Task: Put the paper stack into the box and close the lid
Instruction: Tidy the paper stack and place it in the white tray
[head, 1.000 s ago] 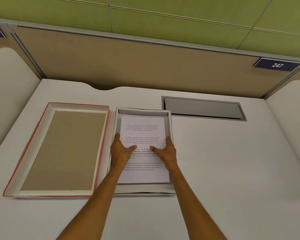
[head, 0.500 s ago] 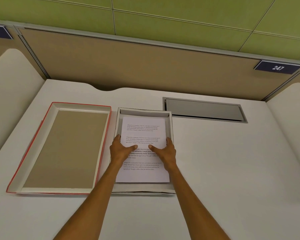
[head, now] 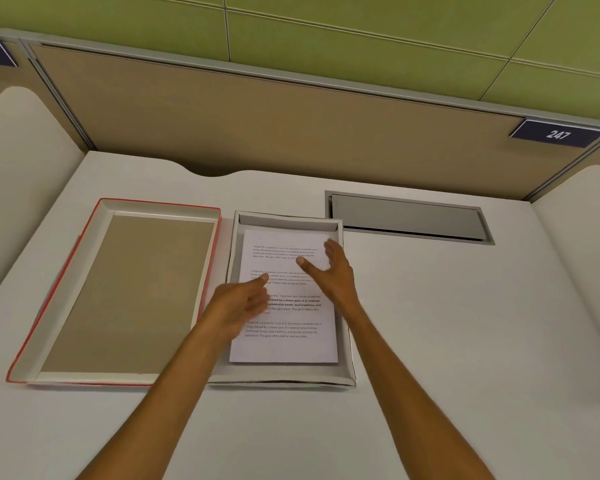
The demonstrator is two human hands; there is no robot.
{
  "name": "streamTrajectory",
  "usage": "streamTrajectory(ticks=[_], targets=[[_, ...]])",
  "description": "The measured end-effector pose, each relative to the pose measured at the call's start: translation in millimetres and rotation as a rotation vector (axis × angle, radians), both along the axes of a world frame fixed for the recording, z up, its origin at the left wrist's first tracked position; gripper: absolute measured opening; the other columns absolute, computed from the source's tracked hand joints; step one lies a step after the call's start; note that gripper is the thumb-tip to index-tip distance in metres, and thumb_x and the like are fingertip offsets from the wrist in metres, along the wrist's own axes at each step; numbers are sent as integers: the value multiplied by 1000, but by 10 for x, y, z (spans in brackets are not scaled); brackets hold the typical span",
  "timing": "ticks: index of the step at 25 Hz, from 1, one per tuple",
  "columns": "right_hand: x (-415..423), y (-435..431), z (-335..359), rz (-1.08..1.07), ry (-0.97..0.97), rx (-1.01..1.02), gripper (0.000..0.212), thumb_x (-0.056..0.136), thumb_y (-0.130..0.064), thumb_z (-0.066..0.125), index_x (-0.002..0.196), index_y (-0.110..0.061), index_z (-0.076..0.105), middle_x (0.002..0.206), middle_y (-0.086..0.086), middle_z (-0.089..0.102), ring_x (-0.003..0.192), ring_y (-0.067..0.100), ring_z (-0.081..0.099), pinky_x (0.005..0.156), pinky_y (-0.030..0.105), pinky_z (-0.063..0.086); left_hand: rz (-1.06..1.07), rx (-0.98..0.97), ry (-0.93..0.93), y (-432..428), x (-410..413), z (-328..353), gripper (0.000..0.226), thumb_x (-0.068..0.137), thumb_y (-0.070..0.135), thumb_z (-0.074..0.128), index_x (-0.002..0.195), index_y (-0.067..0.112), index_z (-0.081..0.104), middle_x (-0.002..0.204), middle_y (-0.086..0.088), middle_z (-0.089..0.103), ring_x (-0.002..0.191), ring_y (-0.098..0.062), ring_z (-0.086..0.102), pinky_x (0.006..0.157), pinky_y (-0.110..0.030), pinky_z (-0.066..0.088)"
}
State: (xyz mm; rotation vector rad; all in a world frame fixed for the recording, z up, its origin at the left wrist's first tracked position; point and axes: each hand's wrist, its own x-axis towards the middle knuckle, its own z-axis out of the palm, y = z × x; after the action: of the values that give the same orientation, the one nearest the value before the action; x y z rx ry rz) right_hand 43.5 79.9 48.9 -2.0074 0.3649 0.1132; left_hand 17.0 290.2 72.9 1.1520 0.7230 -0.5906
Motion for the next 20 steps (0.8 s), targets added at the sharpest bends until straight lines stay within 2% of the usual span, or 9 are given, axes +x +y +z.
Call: streamTrajectory(ticks=[2, 4, 7, 10, 13, 16, 20], targets=[[235, -44, 100, 159, 7, -69, 85, 77, -55, 73, 146, -21, 39, 152, 1, 43, 137, 20, 43, 105, 32, 39, 65, -327, 223, -27, -234, 75, 61, 80, 17, 79, 127, -9, 50, 126, -33, 58, 111, -43, 64, 86, -50, 59], [466, -63, 174, 322, 37, -182, 76, 80, -52, 72, 143, -20, 44, 148, 3, 47, 134, 23, 47, 100, 29, 39, 96, -470, 333, -68, -462, 60, 55, 82, 12, 76, 128, -3, 51, 130, -37, 50, 117, -52, 57, 89, -60, 55], [719, -60, 172, 464, 79, -360, 70, 82, -49, 70, 141, -18, 47, 147, 6, 49, 133, 27, 47, 107, 40, 39, 139, -595, 396, -99, -657, 6, 48, 86, 12, 72, 129, 6, 52, 131, -37, 52, 121, -57, 52, 95, -65, 50], [886, -40, 135, 547, 118, -412, 72, 82, -47, 72, 142, -17, 46, 149, 7, 46, 136, 29, 44, 111, 46, 37, 177, -595, 419, -99, -677, -60, 45, 90, 14, 68, 132, 10, 53, 132, -32, 57, 122, -55, 52, 102, -66, 43], [1020, 12, 102, 588, 113, -420, 71, 82, -45, 72, 141, -15, 47, 150, 6, 45, 137, 28, 42, 113, 43, 35, 161, -562, 444, -139, -697, -133, 44, 88, 15, 70, 129, 13, 54, 132, -27, 59, 122, -54, 53, 103, -70, 38], [1145, 77, 63, 640, 125, -449, 74, 81, -46, 73, 142, -14, 47, 149, 7, 46, 137, 27, 42, 113, 42, 35, 152, -527, 473, -189, -707, -175, 40, 85, 15, 73, 122, 13, 58, 130, -25, 58, 121, -53, 52, 101, -71, 40], [1258, 131, -14, 691, 153, -448, 76, 78, -45, 77, 140, -12, 49, 140, 9, 55, 127, 26, 52, 109, 37, 41, 200, -515, 481, -229, -717, -240, 38, 83, 13, 74, 118, 9, 60, 126, -24, 60, 119, -50, 54, 97, -69, 43]])
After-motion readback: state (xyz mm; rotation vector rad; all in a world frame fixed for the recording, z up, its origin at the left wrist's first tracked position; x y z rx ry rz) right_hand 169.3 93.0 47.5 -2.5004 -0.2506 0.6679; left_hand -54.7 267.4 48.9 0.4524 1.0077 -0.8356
